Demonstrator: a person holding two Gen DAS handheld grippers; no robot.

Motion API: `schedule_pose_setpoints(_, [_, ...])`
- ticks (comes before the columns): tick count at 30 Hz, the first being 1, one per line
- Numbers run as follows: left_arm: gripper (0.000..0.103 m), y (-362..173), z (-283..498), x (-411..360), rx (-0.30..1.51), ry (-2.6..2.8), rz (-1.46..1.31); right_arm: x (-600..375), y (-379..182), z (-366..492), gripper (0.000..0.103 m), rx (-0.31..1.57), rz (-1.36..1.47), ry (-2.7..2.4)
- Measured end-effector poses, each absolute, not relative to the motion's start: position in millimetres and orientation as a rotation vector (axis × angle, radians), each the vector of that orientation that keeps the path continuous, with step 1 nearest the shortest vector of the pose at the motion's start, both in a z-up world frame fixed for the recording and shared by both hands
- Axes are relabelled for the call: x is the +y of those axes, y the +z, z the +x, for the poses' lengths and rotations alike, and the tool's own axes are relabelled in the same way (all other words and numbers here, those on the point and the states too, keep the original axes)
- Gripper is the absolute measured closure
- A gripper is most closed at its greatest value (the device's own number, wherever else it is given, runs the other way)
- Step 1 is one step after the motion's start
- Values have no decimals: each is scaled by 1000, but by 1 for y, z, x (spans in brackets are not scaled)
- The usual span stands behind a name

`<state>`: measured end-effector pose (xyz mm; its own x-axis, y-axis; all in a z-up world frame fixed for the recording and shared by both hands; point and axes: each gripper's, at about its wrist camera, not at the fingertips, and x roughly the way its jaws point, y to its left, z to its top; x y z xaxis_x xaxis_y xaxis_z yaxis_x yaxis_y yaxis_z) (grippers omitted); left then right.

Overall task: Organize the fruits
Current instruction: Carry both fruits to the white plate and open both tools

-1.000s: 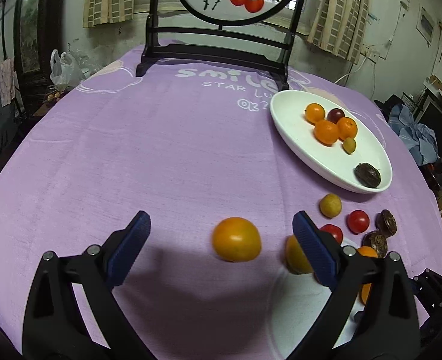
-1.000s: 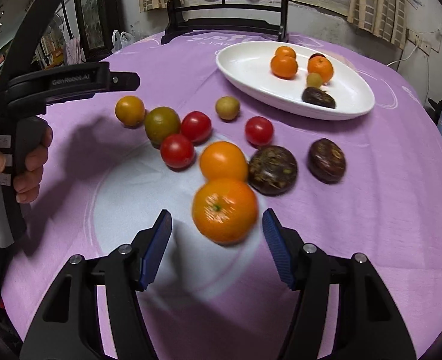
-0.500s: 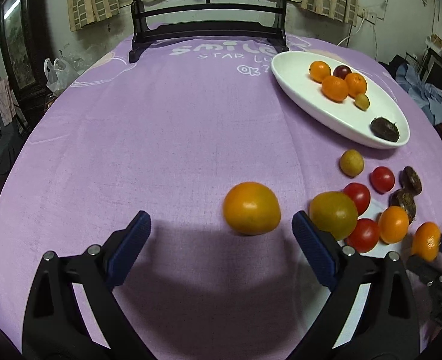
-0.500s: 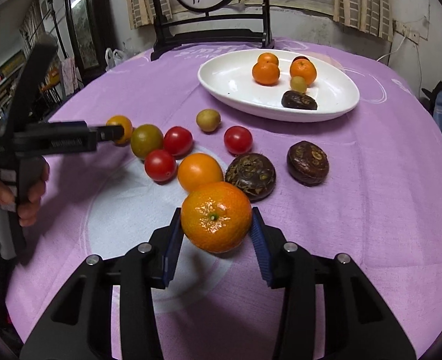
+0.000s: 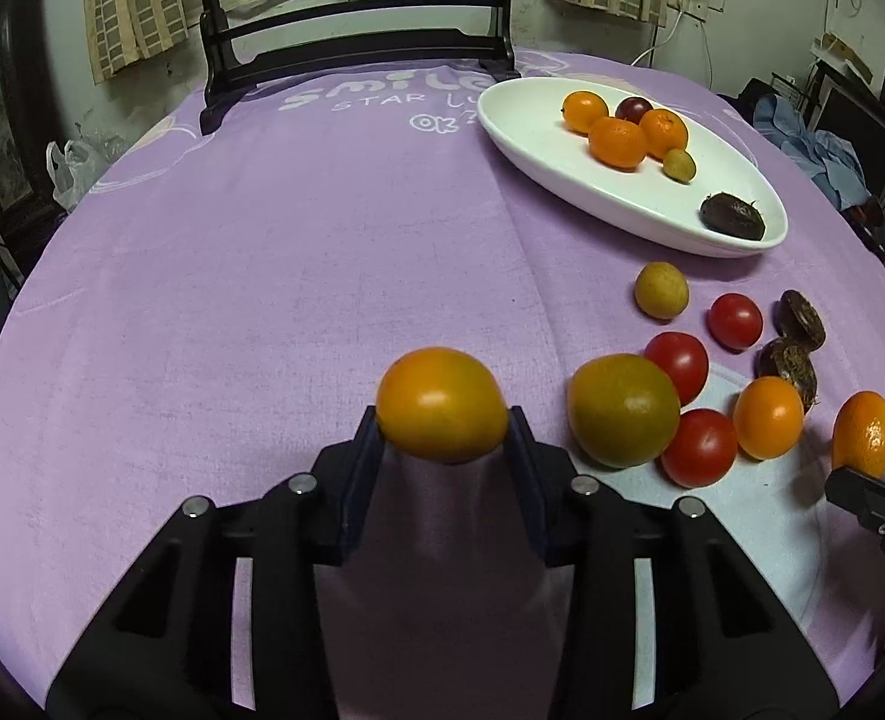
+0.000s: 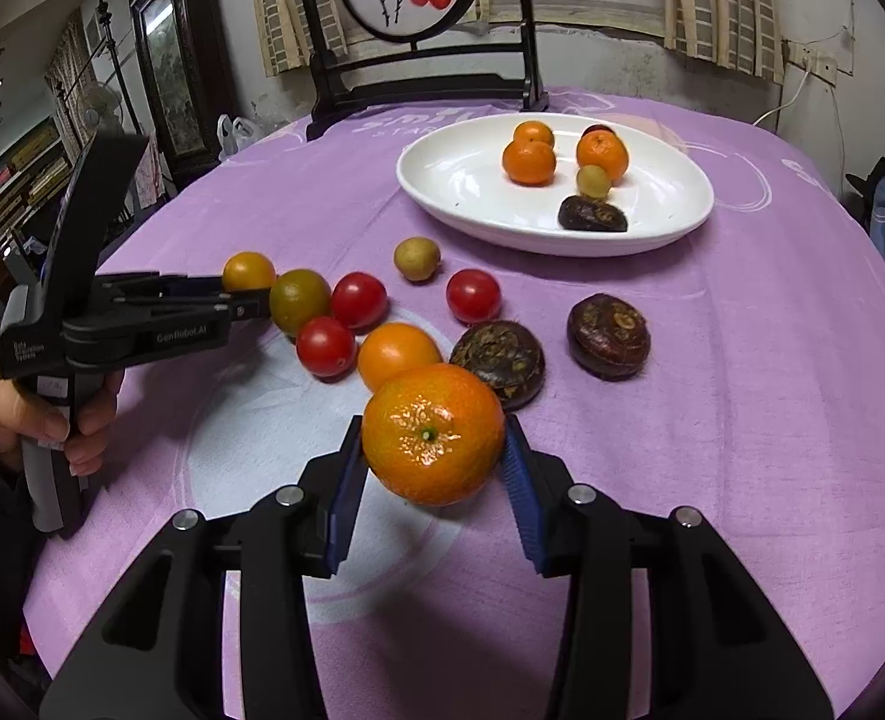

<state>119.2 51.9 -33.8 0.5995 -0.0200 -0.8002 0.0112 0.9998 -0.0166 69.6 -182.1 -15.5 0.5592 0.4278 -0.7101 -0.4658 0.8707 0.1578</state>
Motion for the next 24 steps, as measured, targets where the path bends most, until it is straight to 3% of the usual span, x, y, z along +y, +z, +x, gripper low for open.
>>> schedule_pose_setpoints(11, [61,34,94,13,774,-132,-16,-198,21,69,59,721,42,520])
schedule_pose_setpoints(18, [61,45,135,-24,781,-165,-10,-190,47,115,59,660,-108,452])
schedule_pose_setpoints(24, [61,30,192,-32,831,-112,-60,-191,30,182,59,679,-127,370])
